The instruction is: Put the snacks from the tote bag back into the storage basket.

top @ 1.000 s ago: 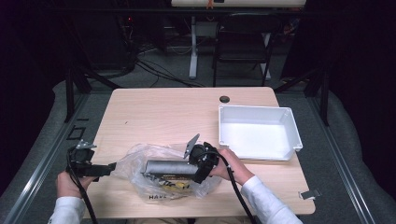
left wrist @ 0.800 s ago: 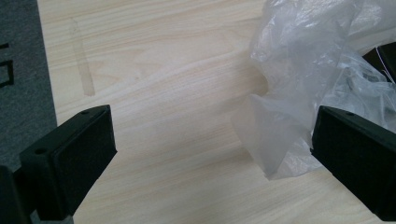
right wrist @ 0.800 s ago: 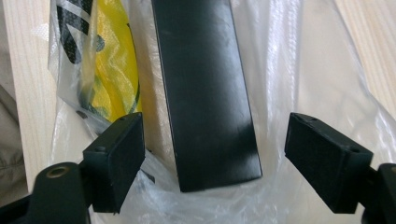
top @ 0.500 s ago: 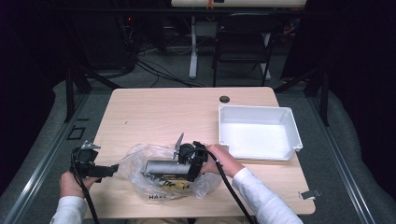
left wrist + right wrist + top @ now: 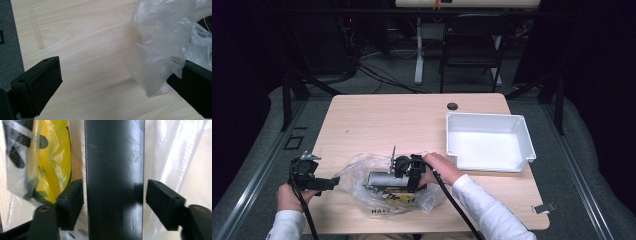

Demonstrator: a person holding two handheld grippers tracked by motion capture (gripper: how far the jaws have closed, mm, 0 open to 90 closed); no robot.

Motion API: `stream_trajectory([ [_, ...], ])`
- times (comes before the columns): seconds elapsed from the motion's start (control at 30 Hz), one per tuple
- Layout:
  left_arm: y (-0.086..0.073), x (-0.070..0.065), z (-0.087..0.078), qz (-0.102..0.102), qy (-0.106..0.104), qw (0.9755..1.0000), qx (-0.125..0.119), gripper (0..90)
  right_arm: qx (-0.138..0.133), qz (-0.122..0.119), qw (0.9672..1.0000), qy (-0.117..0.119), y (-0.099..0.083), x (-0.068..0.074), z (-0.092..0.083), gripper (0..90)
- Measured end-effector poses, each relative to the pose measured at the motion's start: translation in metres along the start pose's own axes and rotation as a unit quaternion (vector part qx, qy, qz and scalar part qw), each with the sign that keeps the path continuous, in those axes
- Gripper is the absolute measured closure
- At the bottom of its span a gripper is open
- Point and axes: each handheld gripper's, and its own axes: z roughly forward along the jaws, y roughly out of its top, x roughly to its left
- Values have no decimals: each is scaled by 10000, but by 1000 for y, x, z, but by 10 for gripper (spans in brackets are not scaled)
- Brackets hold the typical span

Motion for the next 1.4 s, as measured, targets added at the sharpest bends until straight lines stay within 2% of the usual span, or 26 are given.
stream_trajectory([
  [0.2, 0, 0, 1, 7, -6, 10000, 30, 1, 111, -106, 9999, 48, 6, 1, 8, 381],
  [0.23, 0, 0, 2, 6, 3, 10000, 21, 1, 214, -134, 9997, 2, 8, 2, 10, 390],
  [0.43, 0, -1, 2, 8, -4, 10000, 29, 1, 368, -139, 9992, 49, 12, 1, 15, 384],
  [0.53, 0, -1, 3, 21, -7, 10000, 45, 1, 542, -197, 9983, 38, 13, 1, 20, 382],
  [0.9, 0, -1, 4, 36, -13, 10000, 78, 1, 551, -97, 9983, 189, 13, -2, 25, 406],
  [1.13, 0, 0, 4, 38, -8, 9999, 92, 2, 413, -59, 9988, 255, 9, -4, 21, 418],
  [1.4, 0, -1, 3, 29, -1, 10000, 88, 1, 151, -13, 9998, 163, 6, -4, -1, 417],
])
